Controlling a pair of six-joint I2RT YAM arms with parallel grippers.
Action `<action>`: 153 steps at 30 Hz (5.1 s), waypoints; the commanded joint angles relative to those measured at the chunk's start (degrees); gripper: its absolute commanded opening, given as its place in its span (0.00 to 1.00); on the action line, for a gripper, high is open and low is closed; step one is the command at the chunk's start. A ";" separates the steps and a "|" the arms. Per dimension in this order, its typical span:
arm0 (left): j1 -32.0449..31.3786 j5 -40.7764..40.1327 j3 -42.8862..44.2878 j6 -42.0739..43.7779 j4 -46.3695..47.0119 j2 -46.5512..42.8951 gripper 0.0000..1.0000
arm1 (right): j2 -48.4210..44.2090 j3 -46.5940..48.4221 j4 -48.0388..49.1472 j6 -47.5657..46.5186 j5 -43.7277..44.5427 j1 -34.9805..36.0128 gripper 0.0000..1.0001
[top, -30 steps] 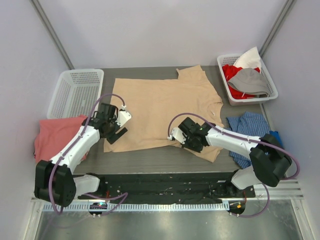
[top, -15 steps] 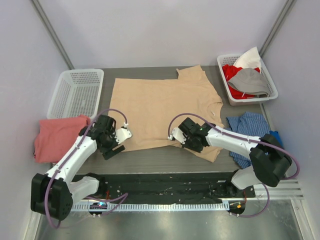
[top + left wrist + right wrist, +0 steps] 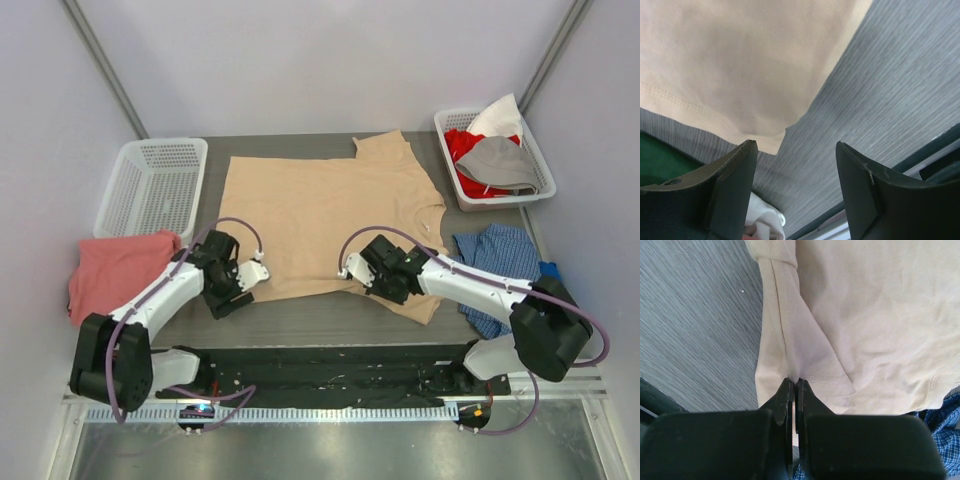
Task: Fold and stack the t-shirts
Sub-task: Grap the side of the flattened tshirt closest away from the robot with both arms, then fold the flattened tshirt in 1/3 of the way
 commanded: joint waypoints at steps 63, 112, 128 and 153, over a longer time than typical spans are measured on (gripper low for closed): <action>6.98 4.33 23.52 0.77 -0.50 10.04 0.00 | -1.51 20.80 -6.92 -8.08 15.29 -2.10 0.01; 7.33 -0.50 49.45 3.06 -1.46 36.15 0.00 | 34.27 49.72 -2.44 -19.08 22.94 -15.73 0.01; 7.42 -0.68 53.59 2.79 -3.48 41.34 0.00 | 37.44 48.49 -1.30 -17.76 22.50 -15.73 0.01; 7.33 -4.10 51.55 6.40 -8.50 41.86 0.00 | 37.96 46.82 2.48 -17.93 26.02 -15.82 0.01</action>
